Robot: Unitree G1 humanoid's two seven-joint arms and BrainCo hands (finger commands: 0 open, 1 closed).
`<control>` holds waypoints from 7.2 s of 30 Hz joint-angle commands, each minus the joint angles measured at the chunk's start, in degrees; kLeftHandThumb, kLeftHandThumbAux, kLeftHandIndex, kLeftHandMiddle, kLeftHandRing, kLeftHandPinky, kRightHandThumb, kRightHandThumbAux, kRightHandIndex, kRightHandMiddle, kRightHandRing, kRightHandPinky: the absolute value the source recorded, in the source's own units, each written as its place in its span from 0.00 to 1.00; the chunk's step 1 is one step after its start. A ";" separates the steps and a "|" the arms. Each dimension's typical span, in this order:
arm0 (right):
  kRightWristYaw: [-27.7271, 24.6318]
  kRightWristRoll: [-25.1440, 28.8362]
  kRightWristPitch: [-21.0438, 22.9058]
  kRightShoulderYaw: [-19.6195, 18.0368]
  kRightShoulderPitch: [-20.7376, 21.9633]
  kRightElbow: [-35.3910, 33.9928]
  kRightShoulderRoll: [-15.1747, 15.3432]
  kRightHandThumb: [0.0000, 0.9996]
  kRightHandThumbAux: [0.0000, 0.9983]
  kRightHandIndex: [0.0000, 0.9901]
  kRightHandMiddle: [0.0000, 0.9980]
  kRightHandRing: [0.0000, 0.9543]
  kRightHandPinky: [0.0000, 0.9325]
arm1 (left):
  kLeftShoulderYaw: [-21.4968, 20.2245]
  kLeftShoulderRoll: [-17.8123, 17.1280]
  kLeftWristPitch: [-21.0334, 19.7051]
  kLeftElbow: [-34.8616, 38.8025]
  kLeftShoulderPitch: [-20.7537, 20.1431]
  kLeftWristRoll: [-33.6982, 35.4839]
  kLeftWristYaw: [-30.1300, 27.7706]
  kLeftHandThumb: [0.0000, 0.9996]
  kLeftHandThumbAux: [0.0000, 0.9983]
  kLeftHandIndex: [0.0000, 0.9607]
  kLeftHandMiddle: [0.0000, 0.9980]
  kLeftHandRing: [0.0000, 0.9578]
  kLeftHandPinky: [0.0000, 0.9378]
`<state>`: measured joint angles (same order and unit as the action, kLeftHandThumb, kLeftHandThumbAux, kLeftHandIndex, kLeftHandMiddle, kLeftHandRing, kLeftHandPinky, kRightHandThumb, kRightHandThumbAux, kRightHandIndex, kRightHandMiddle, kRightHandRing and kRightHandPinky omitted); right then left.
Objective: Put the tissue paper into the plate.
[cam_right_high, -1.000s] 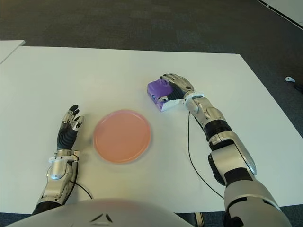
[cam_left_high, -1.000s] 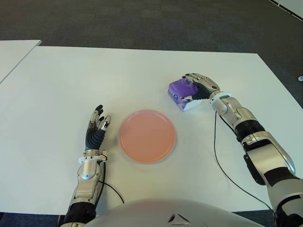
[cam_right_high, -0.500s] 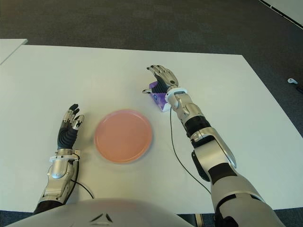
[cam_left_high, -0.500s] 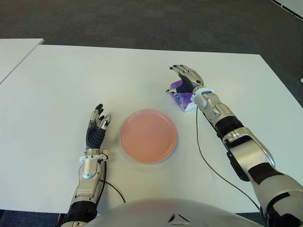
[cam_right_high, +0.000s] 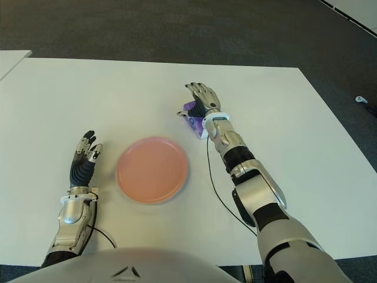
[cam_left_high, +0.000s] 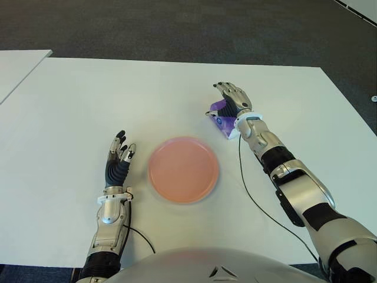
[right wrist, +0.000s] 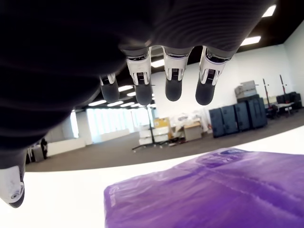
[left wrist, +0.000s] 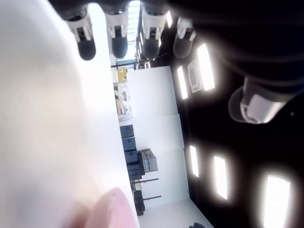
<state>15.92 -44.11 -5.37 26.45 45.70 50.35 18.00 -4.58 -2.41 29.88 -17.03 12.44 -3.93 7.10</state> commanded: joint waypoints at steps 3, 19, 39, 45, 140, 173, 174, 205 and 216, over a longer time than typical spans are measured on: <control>0.97 0.53 0.85 -0.13 1.39 1.80 -0.86 0.12 0.50 0.00 0.00 0.00 0.00 | 0.12 1.27 -4.56 -4.23 4.33 -0.28 0.61 0.00 0.41 0.00 0.00 0.00 0.00; 1.33 1.05 2.03 -0.41 0.35 1.24 -0.22 0.11 0.49 0.00 0.00 0.00 0.00 | 0.14 1.33 -4.35 -3.90 5.00 0.18 0.07 0.00 0.42 0.00 0.00 0.00 0.00; 0.67 -5.50 17.19 2.59 -5.65 -8.01 0.75 0.07 0.49 0.00 0.00 0.00 0.00 | 0.19 0.78 -4.76 -4.19 4.92 0.34 -0.54 0.00 0.42 0.00 0.00 0.00 0.00; -2.31 -8.40 22.82 4.03 -8.08 -12.25 1.05 0.06 0.48 0.00 0.00 0.00 0.00 | 0.24 0.88 -4.46 -4.25 4.91 0.22 -0.26 0.00 0.42 0.00 0.00 0.00 0.00; 2.46 3.91 19.77 0.57 -1.38 20.30 -9.96 0.09 0.43 0.00 0.00 0.00 0.00 | -0.30 0.64 -3.46 -5.32 5.20 -0.17 -0.14 0.00 0.40 0.00 0.00 0.00 0.00; -0.77 -4.57 18.60 12.04 -10.71 26.93 -14.07 0.06 0.41 0.00 0.00 0.00 0.00 | 0.18 0.21 -4.86 -2.98 6.88 -0.41 -0.38 0.00 0.38 0.00 0.00 0.00 0.00; -0.80 -4.56 18.57 12.00 -10.75 26.93 -14.09 0.06 0.41 0.00 0.00 0.00 0.00 | 0.18 0.21 -4.91 -2.91 6.90 -0.42 -0.38 0.00 0.38 0.00 0.00 0.00 0.00; -1.55 8.75 13.22 -2.49 -14.17 27.95 -14.78 0.67 0.63 0.42 0.39 0.37 0.41 | 0.08 -0.07 -4.21 -2.84 7.67 -0.65 -0.28 0.00 0.38 0.00 0.00 0.00 0.00; 0.14 15.23 12.01 -11.79 -14.68 27.68 -16.15 0.84 0.67 0.44 0.48 0.63 0.71 | -0.20 -0.13 -4.80 -1.99 8.47 -0.38 -0.37 0.00 0.38 0.00 0.00 0.00 0.00</control>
<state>25.12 -36.51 5.30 19.22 46.44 70.13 7.72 -5.16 -2.89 29.58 -14.43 15.20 -3.98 7.47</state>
